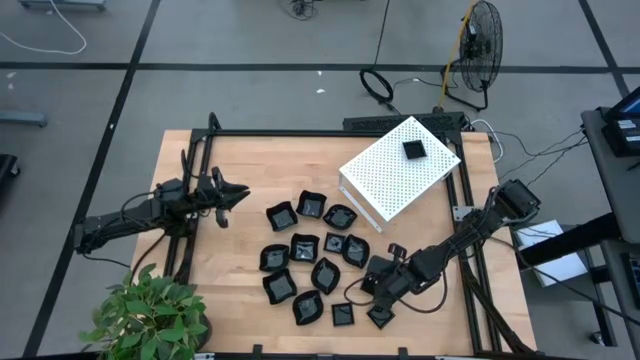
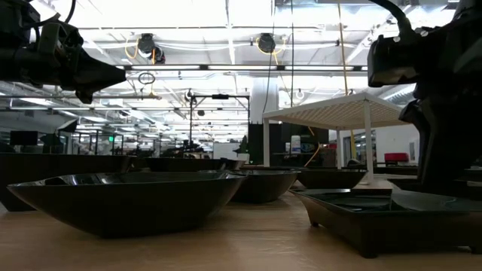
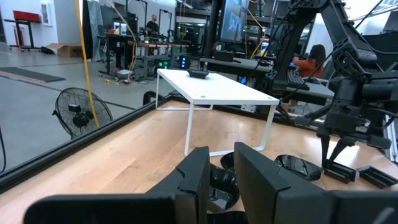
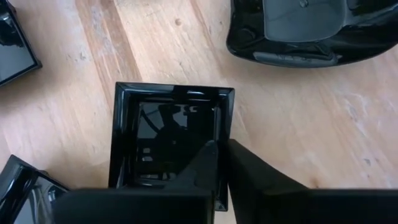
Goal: Pick & Place Mini shaped plates
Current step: Stack the black square plate on top of the black square plate on the shelf
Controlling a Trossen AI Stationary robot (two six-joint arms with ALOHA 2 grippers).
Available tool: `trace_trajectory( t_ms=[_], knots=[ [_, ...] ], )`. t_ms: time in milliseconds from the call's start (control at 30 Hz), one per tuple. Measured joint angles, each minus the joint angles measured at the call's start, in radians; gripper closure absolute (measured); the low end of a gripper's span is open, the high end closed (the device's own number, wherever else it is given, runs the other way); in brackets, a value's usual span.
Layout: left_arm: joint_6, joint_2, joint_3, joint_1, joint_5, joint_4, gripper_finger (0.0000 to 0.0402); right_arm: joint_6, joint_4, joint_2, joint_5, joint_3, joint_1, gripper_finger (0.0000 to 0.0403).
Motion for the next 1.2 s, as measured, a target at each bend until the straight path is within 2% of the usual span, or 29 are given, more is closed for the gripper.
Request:
trace_trajectory(
  t_ms=[433,767,1033,1200],
  knots=[
    [0.000,0.000,0.000,0.000,0.000,0.000,0.0325,-0.027,-0.001,-0.043,0.000,0.000,0.000,0.0399],
    [0.000,0.000,0.000,0.000,0.000,0.000,0.0325,-0.108,-0.003,-0.216,0.012,0.000,-0.001,0.0400],
    [0.000,0.000,0.000,0.000,0.000,0.000,0.0325,-0.215,0.012,-0.387,0.111,0.000,-0.024,0.0400],
    [0.000,0.000,0.000,0.000,0.000,0.000,0.0325,-0.294,0.013,-0.502,0.185,0.000,-0.081,0.0399]
  ],
)
